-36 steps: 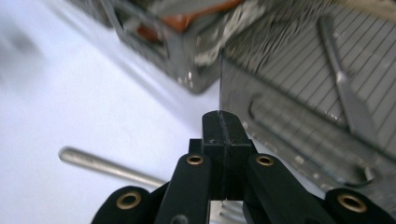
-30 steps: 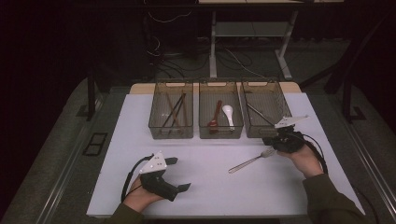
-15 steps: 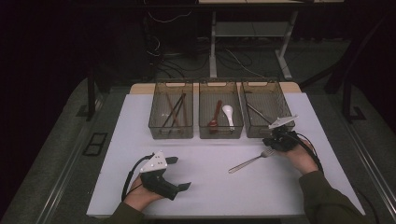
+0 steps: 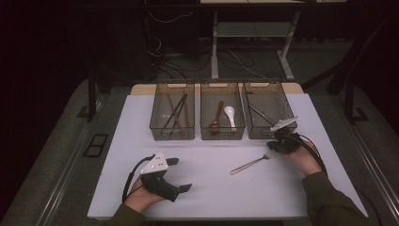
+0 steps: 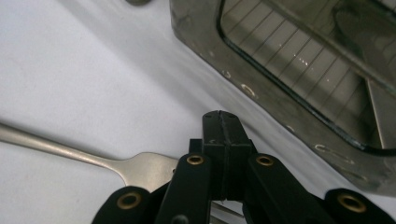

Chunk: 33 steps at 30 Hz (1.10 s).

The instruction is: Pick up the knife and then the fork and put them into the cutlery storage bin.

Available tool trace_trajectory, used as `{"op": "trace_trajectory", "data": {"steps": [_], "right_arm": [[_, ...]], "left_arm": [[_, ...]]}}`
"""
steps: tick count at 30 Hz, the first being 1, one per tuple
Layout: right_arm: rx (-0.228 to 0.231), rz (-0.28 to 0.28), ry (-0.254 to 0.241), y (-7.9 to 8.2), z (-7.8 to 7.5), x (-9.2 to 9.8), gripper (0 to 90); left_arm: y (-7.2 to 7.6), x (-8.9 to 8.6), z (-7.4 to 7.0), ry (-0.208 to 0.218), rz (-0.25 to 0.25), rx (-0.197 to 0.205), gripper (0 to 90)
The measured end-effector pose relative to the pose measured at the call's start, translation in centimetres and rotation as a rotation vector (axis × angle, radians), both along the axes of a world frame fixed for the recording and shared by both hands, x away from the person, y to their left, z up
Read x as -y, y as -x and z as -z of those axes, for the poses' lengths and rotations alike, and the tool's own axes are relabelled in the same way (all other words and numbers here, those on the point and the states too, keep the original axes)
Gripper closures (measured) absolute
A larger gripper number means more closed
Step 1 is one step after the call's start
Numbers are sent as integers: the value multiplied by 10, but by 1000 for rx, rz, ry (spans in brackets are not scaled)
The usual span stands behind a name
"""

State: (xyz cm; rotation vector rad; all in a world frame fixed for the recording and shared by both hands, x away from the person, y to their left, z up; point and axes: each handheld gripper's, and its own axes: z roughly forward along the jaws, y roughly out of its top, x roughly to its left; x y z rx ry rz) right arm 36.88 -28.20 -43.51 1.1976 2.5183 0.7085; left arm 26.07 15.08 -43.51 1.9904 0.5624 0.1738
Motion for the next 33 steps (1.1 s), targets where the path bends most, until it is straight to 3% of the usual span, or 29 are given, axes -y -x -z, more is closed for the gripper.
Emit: {"op": "trace_trajectory", "data": {"steps": [17,33], "right_arm": [[-58,-39,31,25,-3,15,895],[-118,-114,31,62,-6,23,895]], "left_arm": [[2,1,-1,0,7,-1,0],[3,2,-1,4,10,-2,0]]}}
